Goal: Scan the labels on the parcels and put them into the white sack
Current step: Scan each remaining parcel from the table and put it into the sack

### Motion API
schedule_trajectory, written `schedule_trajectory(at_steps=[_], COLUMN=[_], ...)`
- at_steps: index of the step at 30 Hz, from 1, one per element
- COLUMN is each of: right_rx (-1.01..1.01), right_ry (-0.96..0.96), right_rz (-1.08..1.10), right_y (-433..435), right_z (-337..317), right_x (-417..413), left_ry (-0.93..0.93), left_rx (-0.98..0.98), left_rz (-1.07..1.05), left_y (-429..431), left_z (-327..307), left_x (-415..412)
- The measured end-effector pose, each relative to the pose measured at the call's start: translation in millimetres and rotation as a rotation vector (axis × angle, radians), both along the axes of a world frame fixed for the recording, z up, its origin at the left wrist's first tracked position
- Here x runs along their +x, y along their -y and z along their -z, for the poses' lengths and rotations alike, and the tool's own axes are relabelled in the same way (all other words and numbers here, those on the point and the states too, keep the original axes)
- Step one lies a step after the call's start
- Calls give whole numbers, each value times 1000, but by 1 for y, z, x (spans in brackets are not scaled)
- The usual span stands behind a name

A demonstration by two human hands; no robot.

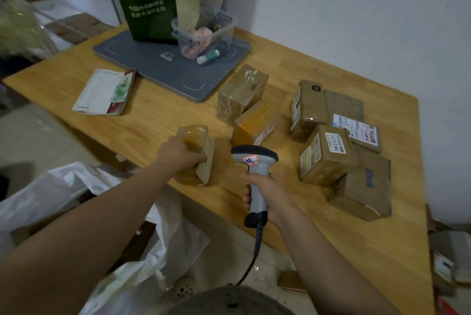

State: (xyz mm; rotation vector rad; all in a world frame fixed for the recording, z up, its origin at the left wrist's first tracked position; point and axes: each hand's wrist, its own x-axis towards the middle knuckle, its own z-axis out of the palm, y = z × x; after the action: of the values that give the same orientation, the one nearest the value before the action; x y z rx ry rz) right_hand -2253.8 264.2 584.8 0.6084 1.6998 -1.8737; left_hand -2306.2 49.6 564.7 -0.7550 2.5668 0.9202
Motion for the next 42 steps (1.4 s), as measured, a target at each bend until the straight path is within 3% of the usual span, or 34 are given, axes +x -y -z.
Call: schedule_trajectory(at_steps=[3,8,24,42], right_rx=[-19,-34,60,61], right_ry=[-54,-105,-346,-373], right_rz=[-35,-77,-189,-263], right_y=[2,11,30,52], right_z=[-8,-22,-50,-59], right_x=[1,6,15,26], left_ry=[-25,-99,-264,-301], left_rx=[470,803,702,724], left_rz=[-255,-364,-327,-377], left_y=[15,26,44,59], left_z=[-4,-10,-16,-20], left_x=[9,30,48,72])
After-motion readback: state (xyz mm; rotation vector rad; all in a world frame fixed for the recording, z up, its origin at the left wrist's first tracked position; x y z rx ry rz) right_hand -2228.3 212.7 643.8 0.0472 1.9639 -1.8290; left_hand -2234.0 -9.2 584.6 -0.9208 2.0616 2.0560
